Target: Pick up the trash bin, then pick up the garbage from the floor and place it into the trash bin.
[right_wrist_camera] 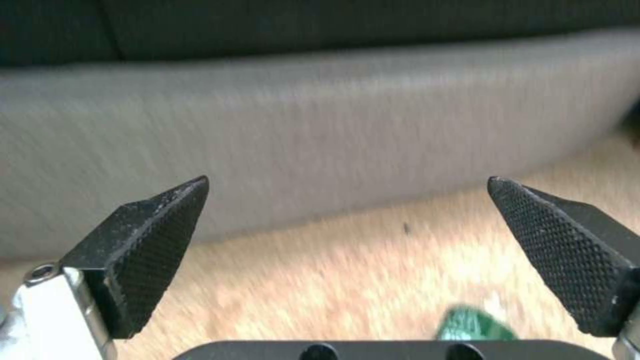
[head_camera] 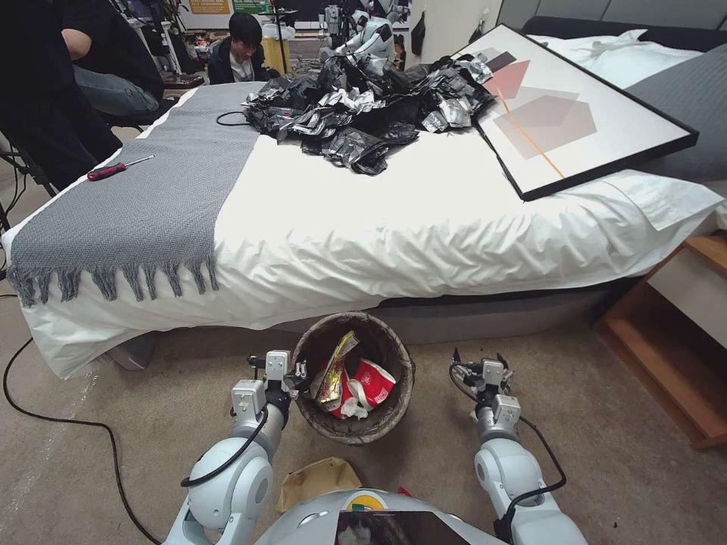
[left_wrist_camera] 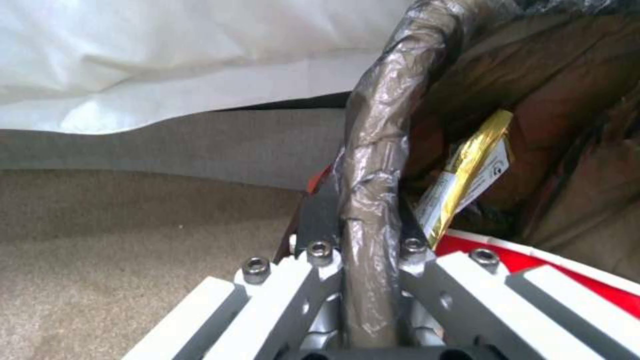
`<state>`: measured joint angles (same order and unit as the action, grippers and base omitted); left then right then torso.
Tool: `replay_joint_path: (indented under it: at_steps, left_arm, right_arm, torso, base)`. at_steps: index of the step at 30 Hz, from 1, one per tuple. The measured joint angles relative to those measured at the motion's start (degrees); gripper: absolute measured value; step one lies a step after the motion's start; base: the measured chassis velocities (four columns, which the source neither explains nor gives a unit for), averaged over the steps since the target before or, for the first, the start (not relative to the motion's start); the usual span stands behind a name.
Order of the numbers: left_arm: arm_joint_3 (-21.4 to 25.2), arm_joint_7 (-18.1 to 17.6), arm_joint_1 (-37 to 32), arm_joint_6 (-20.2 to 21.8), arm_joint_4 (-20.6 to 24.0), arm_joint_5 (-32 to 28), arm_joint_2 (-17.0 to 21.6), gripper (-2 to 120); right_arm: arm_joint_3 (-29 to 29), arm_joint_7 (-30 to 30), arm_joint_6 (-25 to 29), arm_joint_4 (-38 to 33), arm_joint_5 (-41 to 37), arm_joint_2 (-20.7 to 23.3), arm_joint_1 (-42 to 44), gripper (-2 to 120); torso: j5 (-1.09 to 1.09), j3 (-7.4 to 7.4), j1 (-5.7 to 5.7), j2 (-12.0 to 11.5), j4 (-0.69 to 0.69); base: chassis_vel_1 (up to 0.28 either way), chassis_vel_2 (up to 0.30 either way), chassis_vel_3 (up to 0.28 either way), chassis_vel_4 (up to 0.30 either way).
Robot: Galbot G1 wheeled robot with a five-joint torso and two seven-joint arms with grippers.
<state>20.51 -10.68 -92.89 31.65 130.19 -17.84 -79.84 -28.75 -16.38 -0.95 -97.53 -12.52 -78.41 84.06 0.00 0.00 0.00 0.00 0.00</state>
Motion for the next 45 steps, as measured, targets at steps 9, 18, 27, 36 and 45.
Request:
replay_joint_path:
  at_steps: [9, 18, 27, 36, 45]
  left_arm:
    - [0.0, 0.0, 0.1, 0.0, 0.0, 0.1, 0.0, 0]
    - [0.1, -0.2, 0.1, -0.1, 0.0, 0.0, 0.0, 0]
    - [0.0, -0.3, 0.3, -0.2, -0.5, 0.1, -0.1, 0]
    - [0.0, -0.3, 0.4, -0.3, -0.6, 0.1, -0.1, 0]
    - [0.1, -0.4, 0.5, -0.4, -0.6, 0.1, -0.2, 0]
  right_arm:
    - [0.1, -0.8, -2.3, 12.0, -4.9, 0.1, -4.5, 98]
    - [-0.6, -1.4, -2.0, 20.8, -4.9, 0.2, -8.2, 98]
    - [-1.7, -1.4, -0.8, 21.2, -3.5, 0.2, -8.3, 98]
    - [-2.3, -1.4, -0.4, 21.5, -2.9, 0.2, -8.6, 97]
    - [-3.0, -0.6, 0.8, 27.0, -2.5, 0.3, -11.3, 78]
  torso:
    - [0.0, 0.0, 0.0, 0.0, 0.0]
    - [0.0, 0.0, 0.0, 0.0, 0.0]
    - [-0.01, 0.0, 0.0, 0.0, -0.01]
    - [-0.01, 0.0, 0.0, 0.0, 0.0]
    - [0.0, 0.0, 0.0, 0.0, 0.0]
  base:
    - [0.0, 0.0, 0.0, 0.0]
    - [0.0, 0.0, 0.0, 0.0]
    - [0.0, 0.0, 0.0, 0.0]
    - [0.0, 0.0, 0.0, 0.0]
    - [0.0, 0.0, 0.0, 0.0]
